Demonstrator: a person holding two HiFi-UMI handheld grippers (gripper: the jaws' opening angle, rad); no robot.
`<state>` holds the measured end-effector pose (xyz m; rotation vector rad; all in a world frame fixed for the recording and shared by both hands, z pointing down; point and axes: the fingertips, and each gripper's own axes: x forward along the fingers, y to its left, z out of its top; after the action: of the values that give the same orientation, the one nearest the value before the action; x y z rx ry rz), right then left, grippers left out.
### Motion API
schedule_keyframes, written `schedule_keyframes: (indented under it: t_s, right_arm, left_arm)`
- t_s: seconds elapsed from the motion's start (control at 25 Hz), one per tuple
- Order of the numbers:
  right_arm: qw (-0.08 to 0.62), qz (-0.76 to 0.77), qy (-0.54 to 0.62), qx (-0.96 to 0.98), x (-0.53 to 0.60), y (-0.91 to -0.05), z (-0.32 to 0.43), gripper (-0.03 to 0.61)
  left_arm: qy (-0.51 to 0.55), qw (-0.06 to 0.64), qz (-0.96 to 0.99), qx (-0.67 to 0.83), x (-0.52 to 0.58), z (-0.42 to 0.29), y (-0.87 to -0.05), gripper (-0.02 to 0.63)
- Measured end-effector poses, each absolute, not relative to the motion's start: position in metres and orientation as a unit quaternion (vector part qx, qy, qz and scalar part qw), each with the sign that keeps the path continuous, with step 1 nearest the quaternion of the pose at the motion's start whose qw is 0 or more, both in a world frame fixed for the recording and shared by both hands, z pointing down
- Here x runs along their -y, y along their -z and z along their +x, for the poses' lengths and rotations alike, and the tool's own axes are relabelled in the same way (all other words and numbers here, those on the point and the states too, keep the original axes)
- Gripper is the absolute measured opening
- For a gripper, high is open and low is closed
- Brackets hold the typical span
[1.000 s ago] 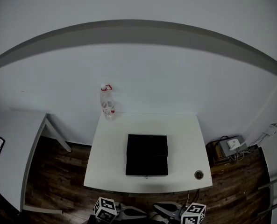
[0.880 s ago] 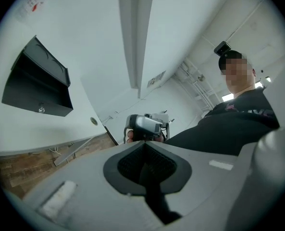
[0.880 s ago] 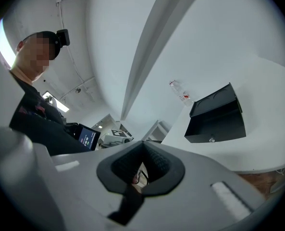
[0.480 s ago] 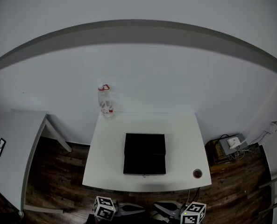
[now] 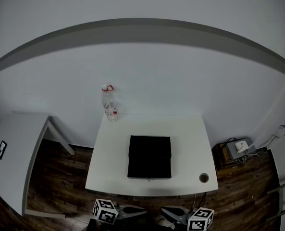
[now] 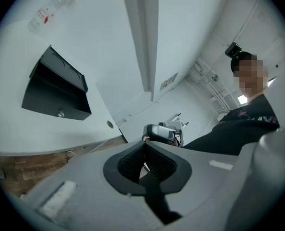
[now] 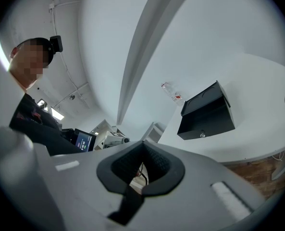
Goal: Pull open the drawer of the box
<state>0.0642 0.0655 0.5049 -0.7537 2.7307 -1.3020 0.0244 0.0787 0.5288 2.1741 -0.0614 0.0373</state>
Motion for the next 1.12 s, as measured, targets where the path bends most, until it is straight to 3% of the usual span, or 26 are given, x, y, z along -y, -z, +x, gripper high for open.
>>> schedule_keyframes:
  t_s: [1.12]
  right_arm:
    - [0.014,-0.249,0.440,-0.863,-0.060,-0.521,0.068,0.005]
  left_arm:
    - [-0.019,0.503,0.864,0.017,-0.090,0.033,-0.540,0.003]
